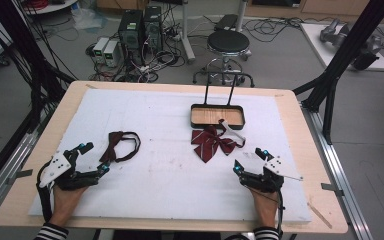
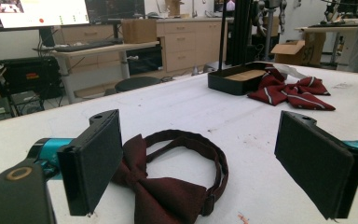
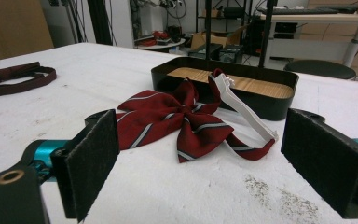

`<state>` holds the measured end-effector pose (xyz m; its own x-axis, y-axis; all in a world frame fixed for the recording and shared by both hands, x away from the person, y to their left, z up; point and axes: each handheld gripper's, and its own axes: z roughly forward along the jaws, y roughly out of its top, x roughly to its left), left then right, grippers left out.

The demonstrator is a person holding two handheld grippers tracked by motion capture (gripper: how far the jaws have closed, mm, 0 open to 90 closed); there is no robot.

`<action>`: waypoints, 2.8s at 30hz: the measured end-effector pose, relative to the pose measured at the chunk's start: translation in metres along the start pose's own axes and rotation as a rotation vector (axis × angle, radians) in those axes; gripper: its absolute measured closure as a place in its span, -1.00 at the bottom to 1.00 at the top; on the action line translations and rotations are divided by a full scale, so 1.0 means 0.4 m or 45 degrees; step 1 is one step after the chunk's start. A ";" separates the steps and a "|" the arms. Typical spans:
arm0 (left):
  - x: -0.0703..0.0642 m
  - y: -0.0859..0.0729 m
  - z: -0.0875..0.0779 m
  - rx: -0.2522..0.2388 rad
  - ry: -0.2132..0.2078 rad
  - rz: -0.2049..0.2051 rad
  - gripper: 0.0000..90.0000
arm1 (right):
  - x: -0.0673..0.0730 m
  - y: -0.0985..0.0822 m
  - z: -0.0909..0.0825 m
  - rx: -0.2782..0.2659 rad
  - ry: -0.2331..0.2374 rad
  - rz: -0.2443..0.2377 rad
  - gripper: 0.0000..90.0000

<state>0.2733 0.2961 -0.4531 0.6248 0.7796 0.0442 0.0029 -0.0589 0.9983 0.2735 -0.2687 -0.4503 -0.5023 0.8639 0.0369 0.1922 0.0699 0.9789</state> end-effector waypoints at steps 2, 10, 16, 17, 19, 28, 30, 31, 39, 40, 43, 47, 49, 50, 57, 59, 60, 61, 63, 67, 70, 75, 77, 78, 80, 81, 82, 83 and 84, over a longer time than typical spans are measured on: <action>0.000 0.000 -0.001 0.001 0.000 0.002 -0.66 | -0.002 0.000 0.000 -0.005 0.000 0.012 -0.77; -0.001 -0.001 -0.002 -0.008 0.002 0.007 -0.66 | -0.004 0.000 -0.002 -0.013 -0.015 0.026 -0.77; 0.000 0.000 -0.001 -0.002 -0.001 -0.001 -0.66 | -0.003 0.001 0.000 0.003 -0.017 0.029 -0.77; 0.001 0.000 -0.001 -0.001 -0.002 -0.002 -0.66 | -0.003 0.001 0.001 0.001 -0.016 0.017 -0.77; 0.001 0.000 -0.001 -0.001 -0.002 -0.002 -0.66 | -0.002 0.001 0.003 0.006 -0.018 0.006 -0.77; 0.000 0.000 -0.001 -0.003 -0.002 0.001 -0.66 | -0.003 0.023 0.004 0.066 -0.005 0.009 -0.77; 0.001 0.000 -0.001 0.000 -0.005 0.001 -0.66 | 0.000 0.039 0.003 0.064 0.006 -0.007 -0.77; 0.001 0.000 -0.001 0.000 -0.005 0.001 -0.66 | 0.001 0.049 0.004 0.079 0.013 -0.015 -0.77; -0.001 0.000 0.000 -0.005 0.000 0.002 -0.66 | 0.016 0.132 0.021 0.100 0.068 -0.048 -0.77; -0.001 0.000 0.000 -0.004 0.000 0.001 -0.66 | 0.017 0.144 0.025 0.104 0.071 -0.050 -0.77; 0.000 0.000 -0.001 -0.002 0.000 0.001 -0.66 | 0.014 0.188 0.049 0.143 0.093 -0.072 -0.77; -0.001 0.000 -0.001 -0.005 0.003 0.003 -0.66 | 0.020 0.226 0.067 0.155 0.121 -0.055 -0.77; 0.000 0.000 -0.001 -0.004 0.002 0.001 -0.66 | 0.022 0.246 0.078 0.176 0.133 -0.077 -0.77; -0.001 0.000 -0.001 -0.005 0.004 0.000 -0.66 | 0.023 0.257 0.084 0.192 0.131 -0.076 -0.77; 0.000 0.000 -0.001 -0.001 -0.001 -0.001 -0.66 | 0.033 0.313 0.136 0.237 0.170 -0.121 -0.77; 0.000 0.000 -0.001 0.000 0.000 -0.001 -0.66 | 0.034 0.322 0.155 0.272 0.172 -0.131 -0.77; 0.000 0.000 -0.001 0.000 0.000 -0.001 -0.66 | 0.033 0.325 0.165 0.281 0.181 -0.134 -0.77; 0.000 0.000 -0.001 0.000 0.001 -0.001 -0.66 | 0.033 0.325 0.165 0.281 0.181 -0.134 -0.77; 0.001 0.000 -0.001 -0.001 0.002 -0.003 -0.66 | 0.032 0.328 0.192 0.348 0.162 -0.166 -0.76; 0.000 0.000 -0.001 0.000 0.002 -0.002 -0.66 | 0.030 0.314 0.224 0.420 0.167 -0.175 -0.76; 0.001 0.000 0.000 -0.001 0.002 -0.004 -0.66 | 0.022 0.302 0.246 0.491 0.203 -0.148 -0.70; 0.002 0.000 0.001 0.001 0.003 -0.020 -0.66 | 0.018 0.289 0.283 0.610 0.217 -0.145 -0.66; 0.002 0.000 0.001 0.001 0.003 -0.019 -0.66 | 0.017 0.289 0.291 0.614 0.224 -0.145 -0.65; 0.002 0.000 0.001 0.002 0.001 -0.016 -0.66 | 0.018 0.289 0.305 0.642 0.224 -0.137 -0.63; 0.002 0.000 0.001 0.003 0.000 -0.013 -0.66 | 0.020 0.290 0.318 0.665 0.215 -0.139 -0.58; 0.002 0.000 0.001 0.003 0.000 -0.013 -0.66 | 0.020 0.290 0.318 0.665 0.215 -0.139 -0.58; 0.002 0.000 0.001 0.003 0.000 -0.013 -0.66 | 0.022 0.291 0.329 0.682 0.213 -0.134 -0.57; 0.002 0.000 0.001 0.002 0.000 -0.015 -0.66 | 0.022 0.291 0.329 0.682 0.213 -0.134 -0.57; 0.002 0.000 0.001 0.001 0.001 -0.016 -0.66 | 0.024 0.291 0.338 0.711 0.217 -0.131 -0.51</action>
<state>0.2741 0.2966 -0.4530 0.6243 0.7806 0.0314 0.0115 -0.0494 0.9987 0.4050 -0.1846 -0.3633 -0.6614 0.7496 0.0247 0.5266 0.4407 0.7269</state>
